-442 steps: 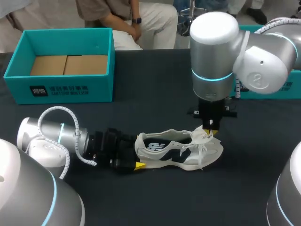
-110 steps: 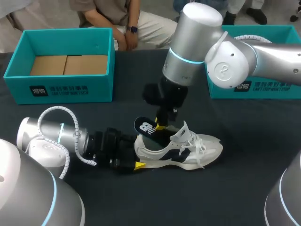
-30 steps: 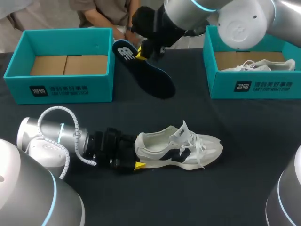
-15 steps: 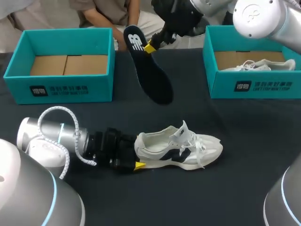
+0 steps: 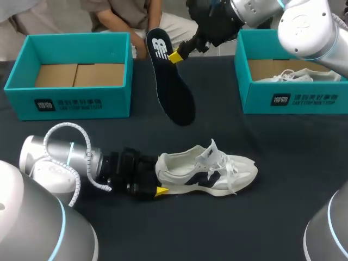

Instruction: Take the shoe out of the shoebox, open the shoe tongue, remove and reinsert the insole, then place the shoe into the shoebox

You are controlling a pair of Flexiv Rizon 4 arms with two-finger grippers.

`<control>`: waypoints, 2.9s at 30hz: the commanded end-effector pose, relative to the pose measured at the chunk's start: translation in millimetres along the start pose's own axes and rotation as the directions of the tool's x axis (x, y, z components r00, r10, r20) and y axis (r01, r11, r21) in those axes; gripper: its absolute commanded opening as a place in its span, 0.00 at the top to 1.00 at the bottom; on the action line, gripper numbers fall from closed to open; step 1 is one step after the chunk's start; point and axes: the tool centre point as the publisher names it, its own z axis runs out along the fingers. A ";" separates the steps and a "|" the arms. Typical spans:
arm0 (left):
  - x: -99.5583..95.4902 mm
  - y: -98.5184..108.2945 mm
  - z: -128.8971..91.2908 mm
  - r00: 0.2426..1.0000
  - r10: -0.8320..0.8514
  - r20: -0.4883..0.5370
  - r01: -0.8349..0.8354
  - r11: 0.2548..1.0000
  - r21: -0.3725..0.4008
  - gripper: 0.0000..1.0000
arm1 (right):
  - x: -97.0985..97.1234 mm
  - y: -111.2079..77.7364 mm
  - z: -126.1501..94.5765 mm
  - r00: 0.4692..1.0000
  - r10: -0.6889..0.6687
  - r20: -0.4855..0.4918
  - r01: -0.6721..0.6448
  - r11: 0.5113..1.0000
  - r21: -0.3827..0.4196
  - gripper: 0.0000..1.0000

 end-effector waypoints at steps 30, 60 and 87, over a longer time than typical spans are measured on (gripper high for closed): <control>1.1 4.1 3.1 1.000 0.000 0.001 0.000 1.000 -0.003 1.00 | 14.0 -3.9 -56.6 0.983 0.166 -0.078 -0.164 0.986 0.038 1.00; 1.1 4.1 3.1 1.000 0.000 0.001 0.000 1.000 -0.003 1.00 | 15.3 -5.0 -59.4 0.980 0.195 -0.039 -0.193 0.980 0.053 1.00; -4.5 -1.0 -14.1 0.997 0.049 0.053 -0.045 0.997 -0.060 0.00 | 15.3 -5.0 -59.4 0.980 0.195 -0.039 -0.193 0.980 0.053 1.00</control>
